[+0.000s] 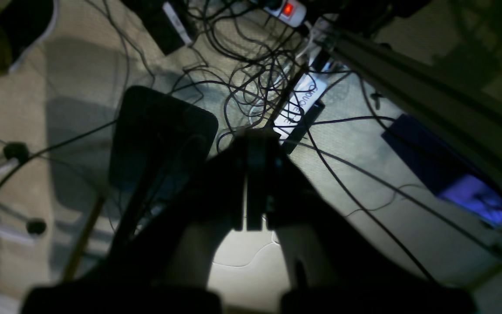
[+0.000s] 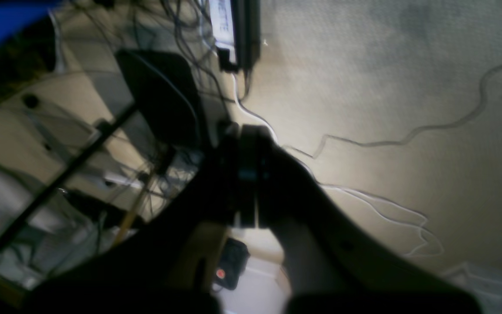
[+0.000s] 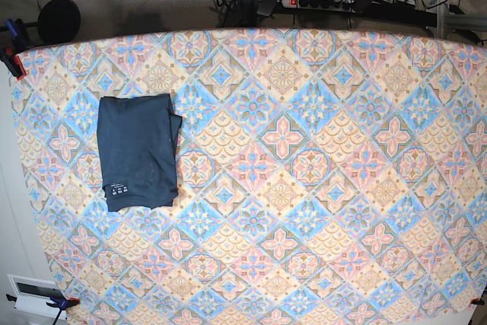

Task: Layout the t-shirt on the table in an organized manner, then fold the t-shirt properly

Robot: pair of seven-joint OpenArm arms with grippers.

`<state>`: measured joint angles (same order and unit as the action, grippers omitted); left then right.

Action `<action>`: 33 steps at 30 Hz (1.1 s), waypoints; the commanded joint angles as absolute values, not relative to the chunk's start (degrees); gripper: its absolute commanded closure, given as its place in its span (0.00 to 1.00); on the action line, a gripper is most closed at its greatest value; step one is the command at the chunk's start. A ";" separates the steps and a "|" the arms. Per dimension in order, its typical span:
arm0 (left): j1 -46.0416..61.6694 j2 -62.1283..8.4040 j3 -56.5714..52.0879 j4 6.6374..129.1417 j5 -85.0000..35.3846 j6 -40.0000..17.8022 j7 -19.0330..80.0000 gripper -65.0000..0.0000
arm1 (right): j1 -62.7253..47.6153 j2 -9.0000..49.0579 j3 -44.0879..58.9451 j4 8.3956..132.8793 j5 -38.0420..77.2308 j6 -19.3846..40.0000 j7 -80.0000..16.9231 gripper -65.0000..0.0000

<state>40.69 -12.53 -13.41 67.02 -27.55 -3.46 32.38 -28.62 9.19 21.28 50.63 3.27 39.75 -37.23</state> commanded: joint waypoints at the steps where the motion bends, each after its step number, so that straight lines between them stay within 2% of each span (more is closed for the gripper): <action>1: 40.04 -13.23 -12.35 64.04 -26.68 -3.03 30.73 1.00 | -28.35 9.80 21.49 49.36 2.59 40.00 -36.26 1.00; 11: 27.65 -13.23 6.20 37.23 -22.11 -2.95 9.45 1.00 | -20.26 10.33 21.23 31.34 0.66 40.00 -24.04 1.00; 16: 22.29 -12.88 14.64 25.63 -22.46 -2.77 -0.40 1.00 | -17.19 10.77 14.90 25.27 -1.19 40.00 -16.75 1.00; 18: 20.62 -12.79 17.63 22.90 -22.46 -2.68 -4.18 1.00 | -17.10 10.68 14.11 23.34 -2.07 36.00 -14.20 1.00; 23: 18.42 -11.30 22.02 20.53 -22.29 -2.68 -6.20 1.00 | -16.04 10.59 14.11 18.86 -3.30 27.03 -10.07 1.00; 28: 17.10 -9.89 23.52 20.35 -22.55 -2.68 -6.29 1.00 | -13.14 6.73 14.46 16.40 -3.30 26.33 -9.27 1.00; 33: 16.84 -9.63 23.52 20.62 -22.55 -2.68 -6.29 1.00 | -12.70 6.11 14.55 16.40 -3.12 26.24 -9.27 1.00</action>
<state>16.58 -9.17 23.51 20.49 -22.50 -2.81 -6.02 -11.46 4.03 14.35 16.49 -2.83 26.65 -8.86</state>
